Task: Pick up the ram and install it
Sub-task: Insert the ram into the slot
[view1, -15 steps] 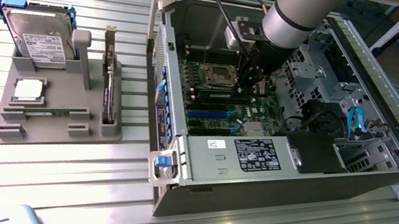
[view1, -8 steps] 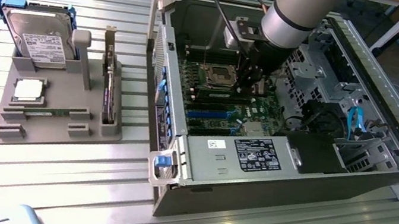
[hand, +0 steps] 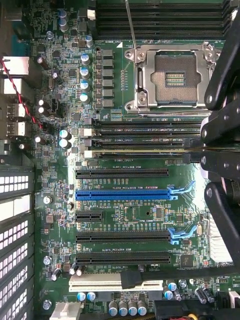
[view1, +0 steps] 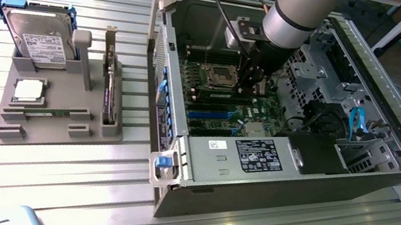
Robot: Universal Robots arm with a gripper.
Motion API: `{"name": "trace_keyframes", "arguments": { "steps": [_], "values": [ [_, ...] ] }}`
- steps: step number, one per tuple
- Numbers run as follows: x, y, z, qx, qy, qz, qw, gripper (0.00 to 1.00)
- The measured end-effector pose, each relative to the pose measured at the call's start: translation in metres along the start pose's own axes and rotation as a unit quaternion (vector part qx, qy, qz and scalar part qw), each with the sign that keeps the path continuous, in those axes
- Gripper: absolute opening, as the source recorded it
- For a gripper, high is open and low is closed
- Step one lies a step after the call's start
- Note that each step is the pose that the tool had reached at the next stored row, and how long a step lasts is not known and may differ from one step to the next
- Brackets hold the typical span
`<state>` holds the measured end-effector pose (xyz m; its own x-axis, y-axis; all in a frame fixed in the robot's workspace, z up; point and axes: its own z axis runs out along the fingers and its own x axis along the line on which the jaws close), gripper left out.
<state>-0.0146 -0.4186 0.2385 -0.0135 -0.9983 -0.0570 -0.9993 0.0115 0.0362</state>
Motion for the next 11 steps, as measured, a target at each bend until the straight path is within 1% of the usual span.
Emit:
{"name": "trace_keyframes", "arguments": {
  "steps": [11],
  "values": [
    [0.0001, 0.0004, 0.0022, 0.0, 0.0001, 0.0, 1.0, 0.12]
  ]
}}
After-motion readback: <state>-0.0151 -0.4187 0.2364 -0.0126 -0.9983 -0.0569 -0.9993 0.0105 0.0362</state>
